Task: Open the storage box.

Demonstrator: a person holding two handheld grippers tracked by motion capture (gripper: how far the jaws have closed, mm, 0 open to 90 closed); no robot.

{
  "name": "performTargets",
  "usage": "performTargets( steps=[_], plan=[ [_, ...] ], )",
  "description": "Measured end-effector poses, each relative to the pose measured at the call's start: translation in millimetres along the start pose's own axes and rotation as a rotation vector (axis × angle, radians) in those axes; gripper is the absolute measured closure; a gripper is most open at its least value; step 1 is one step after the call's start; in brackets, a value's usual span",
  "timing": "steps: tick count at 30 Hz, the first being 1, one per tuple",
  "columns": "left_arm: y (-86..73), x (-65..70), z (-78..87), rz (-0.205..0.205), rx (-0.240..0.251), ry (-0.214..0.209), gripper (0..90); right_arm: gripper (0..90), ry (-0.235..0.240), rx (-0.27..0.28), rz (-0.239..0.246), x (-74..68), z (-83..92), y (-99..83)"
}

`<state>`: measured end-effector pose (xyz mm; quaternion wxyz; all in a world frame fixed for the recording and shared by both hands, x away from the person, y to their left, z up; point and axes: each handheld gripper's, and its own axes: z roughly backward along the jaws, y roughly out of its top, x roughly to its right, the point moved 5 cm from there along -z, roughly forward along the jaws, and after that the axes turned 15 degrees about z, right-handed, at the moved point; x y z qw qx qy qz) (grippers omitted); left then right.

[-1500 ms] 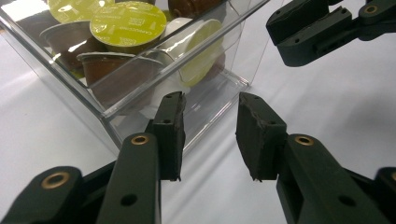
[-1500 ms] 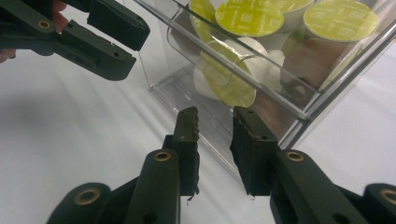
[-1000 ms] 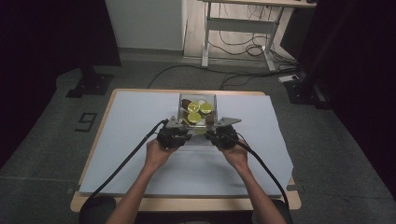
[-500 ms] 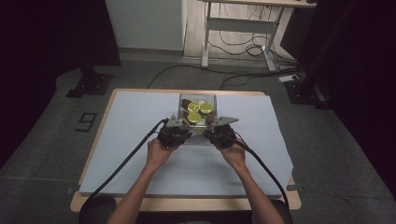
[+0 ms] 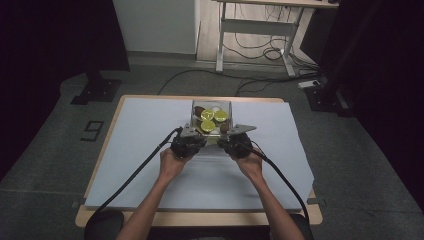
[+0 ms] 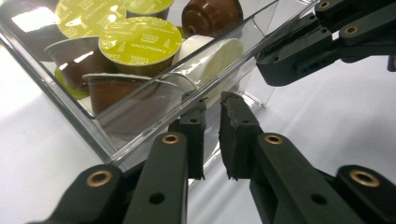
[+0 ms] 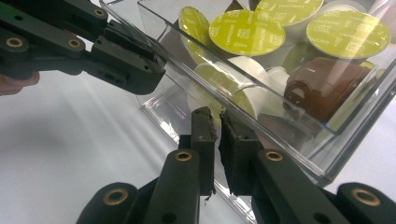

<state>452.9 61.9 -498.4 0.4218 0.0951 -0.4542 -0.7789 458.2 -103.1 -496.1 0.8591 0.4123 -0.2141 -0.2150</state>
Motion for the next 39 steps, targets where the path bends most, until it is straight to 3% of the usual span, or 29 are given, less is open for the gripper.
performTargets(
  steps=[18,39],
  plan=[
    [-7.1,8.4,7.7,-0.023,-0.007,-0.002,81.0,80.0,0.022,0.016,0.012,-7.7,6.4,-0.1],
    [-19.0,19.4,19.3,-0.016,-0.003,-0.024,80.6,79.9,0.032,0.018,0.030,-24.6,17.6,-3.7]
  ],
)
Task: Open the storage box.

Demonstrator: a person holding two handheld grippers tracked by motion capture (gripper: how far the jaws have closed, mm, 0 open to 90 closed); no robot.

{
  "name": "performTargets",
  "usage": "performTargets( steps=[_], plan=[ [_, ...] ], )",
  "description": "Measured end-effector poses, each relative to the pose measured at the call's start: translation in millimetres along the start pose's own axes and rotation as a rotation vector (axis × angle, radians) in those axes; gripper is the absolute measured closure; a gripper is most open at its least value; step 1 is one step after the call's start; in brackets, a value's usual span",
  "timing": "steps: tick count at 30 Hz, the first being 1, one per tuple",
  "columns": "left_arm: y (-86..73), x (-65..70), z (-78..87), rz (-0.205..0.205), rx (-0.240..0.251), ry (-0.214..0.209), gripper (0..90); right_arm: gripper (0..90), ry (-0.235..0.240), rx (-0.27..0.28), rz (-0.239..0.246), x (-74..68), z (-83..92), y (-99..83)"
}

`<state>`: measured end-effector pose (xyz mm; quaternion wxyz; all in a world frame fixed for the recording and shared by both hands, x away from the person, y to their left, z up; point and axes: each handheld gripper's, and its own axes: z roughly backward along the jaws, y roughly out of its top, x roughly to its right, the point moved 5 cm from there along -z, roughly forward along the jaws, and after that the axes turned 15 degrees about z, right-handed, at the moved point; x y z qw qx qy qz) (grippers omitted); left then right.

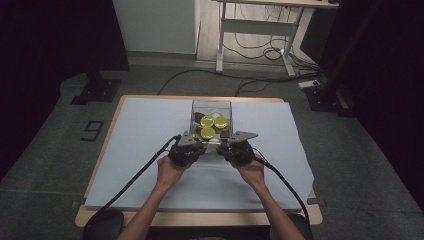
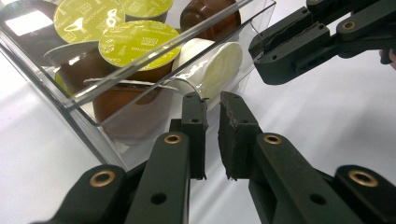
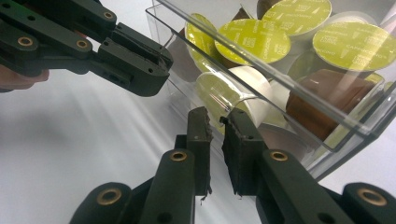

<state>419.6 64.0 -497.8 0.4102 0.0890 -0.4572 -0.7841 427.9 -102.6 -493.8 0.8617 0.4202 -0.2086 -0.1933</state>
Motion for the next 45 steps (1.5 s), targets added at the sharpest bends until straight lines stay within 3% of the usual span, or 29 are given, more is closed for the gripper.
performTargets(
  steps=[19,45],
  plan=[
    [-13.1,12.5,11.5,-0.003,0.005,-0.018,80.6,79.8,-0.014,-0.006,0.016,-20.0,11.4,-3.4],
    [-34.4,34.1,29.2,0.005,0.018,-0.054,80.8,79.8,0.028,0.015,0.010,-46.8,30.6,-11.4]
  ],
)
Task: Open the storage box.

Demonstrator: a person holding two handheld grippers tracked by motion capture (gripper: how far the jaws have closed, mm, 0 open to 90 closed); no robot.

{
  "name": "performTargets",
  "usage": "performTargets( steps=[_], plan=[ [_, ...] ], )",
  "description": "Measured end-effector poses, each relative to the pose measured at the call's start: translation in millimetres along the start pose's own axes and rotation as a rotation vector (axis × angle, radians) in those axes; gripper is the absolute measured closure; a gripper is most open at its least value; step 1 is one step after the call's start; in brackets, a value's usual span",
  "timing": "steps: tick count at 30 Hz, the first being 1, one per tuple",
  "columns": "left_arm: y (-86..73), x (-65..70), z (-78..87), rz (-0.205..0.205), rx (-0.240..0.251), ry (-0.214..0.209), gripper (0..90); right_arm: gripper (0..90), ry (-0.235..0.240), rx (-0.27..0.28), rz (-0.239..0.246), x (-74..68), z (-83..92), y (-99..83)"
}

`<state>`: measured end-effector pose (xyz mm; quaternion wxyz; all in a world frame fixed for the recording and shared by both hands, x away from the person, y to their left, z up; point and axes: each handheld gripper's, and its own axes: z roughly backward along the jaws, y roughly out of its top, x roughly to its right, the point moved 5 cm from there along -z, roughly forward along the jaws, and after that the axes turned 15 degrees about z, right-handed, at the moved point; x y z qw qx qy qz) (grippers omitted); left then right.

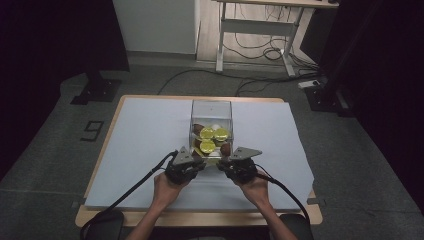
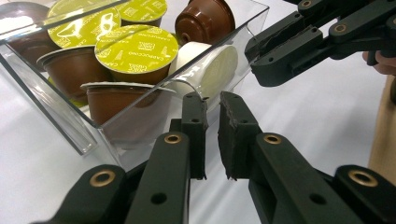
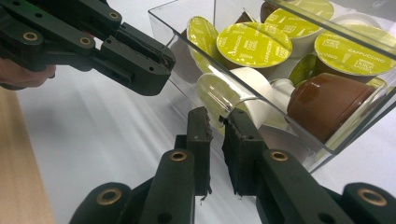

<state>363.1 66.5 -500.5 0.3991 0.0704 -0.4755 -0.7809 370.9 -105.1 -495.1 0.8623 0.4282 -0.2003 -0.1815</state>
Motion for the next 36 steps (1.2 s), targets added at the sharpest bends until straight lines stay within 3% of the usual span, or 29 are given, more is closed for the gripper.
performTargets(
  steps=[36],
  plan=[
    [-20.1,22.2,16.3,0.007,-0.002,-0.037,81.1,79.7,0.009,0.009,0.017,-29.0,18.1,-7.3]
  ],
)
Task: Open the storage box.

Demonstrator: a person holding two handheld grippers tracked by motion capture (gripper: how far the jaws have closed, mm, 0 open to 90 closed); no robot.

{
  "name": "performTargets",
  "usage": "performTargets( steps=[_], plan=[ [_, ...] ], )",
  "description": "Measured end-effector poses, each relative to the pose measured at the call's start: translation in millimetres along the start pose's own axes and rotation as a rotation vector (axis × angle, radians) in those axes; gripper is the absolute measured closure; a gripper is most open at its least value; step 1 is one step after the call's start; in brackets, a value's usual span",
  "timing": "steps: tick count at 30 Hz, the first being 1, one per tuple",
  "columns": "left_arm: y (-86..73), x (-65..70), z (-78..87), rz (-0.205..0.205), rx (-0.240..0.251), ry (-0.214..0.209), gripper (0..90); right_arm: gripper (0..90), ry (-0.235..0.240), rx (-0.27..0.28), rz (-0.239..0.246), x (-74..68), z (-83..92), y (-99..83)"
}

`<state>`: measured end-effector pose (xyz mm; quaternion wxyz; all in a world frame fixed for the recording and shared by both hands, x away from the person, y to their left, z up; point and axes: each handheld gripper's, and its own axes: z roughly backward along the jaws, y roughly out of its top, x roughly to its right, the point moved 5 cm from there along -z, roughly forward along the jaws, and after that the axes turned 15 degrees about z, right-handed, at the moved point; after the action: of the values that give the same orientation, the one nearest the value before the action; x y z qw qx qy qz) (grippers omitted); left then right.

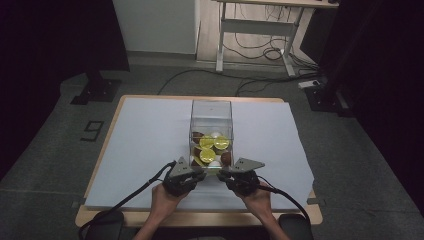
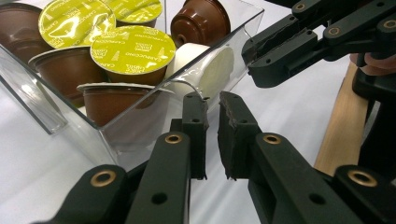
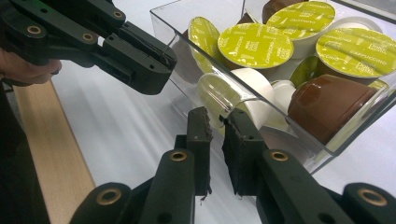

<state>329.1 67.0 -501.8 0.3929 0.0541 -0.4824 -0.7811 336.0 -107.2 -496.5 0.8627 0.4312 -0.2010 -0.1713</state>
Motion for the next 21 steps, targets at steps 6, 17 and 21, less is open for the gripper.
performTargets(
  steps=[6,17,21],
  plan=[
    [-4.4,4.0,3.3,-0.013,-0.010,-0.001,81.1,79.7,0.013,-0.001,0.005,-6.2,3.2,-1.8],
    [-5.8,3.9,4.7,-0.032,-0.022,-0.001,79.1,80.1,0.021,-0.021,0.023,-9.2,2.4,-4.8],
    [-5.5,3.1,9.1,-0.039,-0.019,0.001,77.9,79.9,0.019,-0.019,0.022,-8.5,4.9,-5.5]
  ],
)
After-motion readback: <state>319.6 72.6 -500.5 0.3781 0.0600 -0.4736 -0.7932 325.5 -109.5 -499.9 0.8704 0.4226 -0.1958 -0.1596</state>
